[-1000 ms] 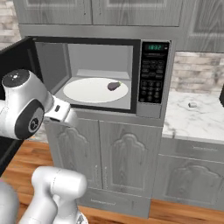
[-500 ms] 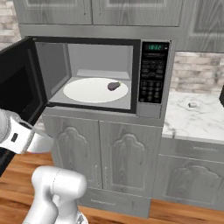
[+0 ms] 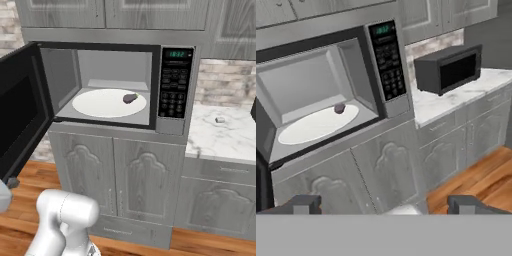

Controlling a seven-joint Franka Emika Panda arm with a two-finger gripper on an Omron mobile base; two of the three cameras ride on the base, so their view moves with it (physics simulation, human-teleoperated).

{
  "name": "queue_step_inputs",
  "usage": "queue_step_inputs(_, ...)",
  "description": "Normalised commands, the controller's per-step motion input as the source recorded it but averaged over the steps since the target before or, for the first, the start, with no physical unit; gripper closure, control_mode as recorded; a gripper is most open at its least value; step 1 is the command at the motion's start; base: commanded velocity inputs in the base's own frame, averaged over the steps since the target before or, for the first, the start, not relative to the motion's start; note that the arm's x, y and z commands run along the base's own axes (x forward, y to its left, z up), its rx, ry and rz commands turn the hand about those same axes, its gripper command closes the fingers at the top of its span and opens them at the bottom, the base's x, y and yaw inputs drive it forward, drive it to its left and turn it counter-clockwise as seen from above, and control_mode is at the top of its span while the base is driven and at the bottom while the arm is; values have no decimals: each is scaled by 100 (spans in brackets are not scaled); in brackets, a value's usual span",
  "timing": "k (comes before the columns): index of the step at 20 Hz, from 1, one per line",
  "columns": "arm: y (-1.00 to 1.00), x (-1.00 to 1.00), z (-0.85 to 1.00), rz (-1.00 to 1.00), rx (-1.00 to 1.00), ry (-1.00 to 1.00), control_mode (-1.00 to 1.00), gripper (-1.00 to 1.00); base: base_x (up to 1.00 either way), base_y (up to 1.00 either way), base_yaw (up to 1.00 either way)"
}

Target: Close the microwave door.

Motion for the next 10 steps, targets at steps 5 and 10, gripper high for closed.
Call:
queue_step_inputs(5,75,-59,5,-10,-17,-13,-100,-100,0,0,0)
queue_step_inputs(10,100,-44,2,-9,-31,-3,-100,-100,0,0,0)
